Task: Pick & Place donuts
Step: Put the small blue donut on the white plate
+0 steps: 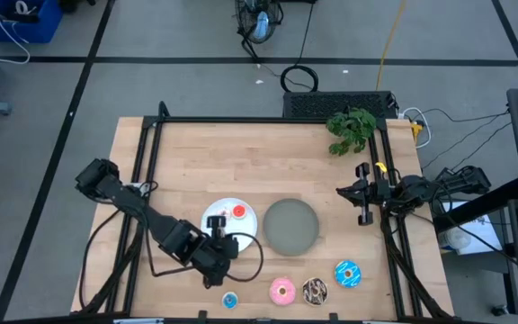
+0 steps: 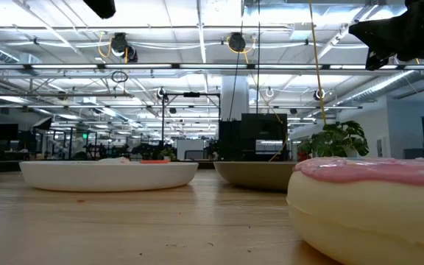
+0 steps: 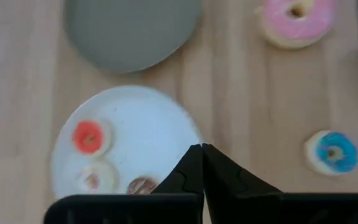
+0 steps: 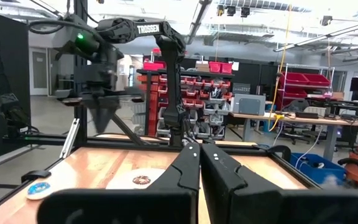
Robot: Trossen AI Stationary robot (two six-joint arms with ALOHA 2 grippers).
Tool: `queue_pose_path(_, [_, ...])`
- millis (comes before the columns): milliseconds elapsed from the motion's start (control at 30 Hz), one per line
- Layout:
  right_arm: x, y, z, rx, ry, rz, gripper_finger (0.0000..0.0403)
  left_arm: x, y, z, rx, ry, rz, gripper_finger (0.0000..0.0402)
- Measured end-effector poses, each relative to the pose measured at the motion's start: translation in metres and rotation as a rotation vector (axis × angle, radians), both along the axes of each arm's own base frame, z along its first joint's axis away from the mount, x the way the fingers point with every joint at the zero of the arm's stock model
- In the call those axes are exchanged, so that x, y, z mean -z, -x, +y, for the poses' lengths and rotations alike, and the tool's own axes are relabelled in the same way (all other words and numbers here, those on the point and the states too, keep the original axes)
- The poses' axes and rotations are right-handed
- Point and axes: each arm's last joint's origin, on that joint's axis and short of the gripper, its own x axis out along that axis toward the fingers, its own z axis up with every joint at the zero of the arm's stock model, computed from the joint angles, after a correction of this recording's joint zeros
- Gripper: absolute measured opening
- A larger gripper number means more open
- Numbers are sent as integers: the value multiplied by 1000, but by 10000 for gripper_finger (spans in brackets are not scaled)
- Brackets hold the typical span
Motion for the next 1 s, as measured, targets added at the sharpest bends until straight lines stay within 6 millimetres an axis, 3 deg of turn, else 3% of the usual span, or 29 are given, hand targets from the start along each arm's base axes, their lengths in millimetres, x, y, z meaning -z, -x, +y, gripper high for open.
queue_pose_path(200, [0, 0, 0, -1, -2, 0, 4, 6, -8, -14, 87, 54, -38, 12])
queue_pose_path(667, [0, 0, 0, -1, -3, -2, 4, 51, -33, -43, 180, 181, 6, 5])
queue_pose_path(800, [0, 0, 0, -2, -3, -1, 4, 61, -32, -49, 204, 157, 33, 33])
queue_pose_path(1000, [0, 0, 0, -2, -3, -1, 4, 63, -28, -56, 210, 137, 16, 115])
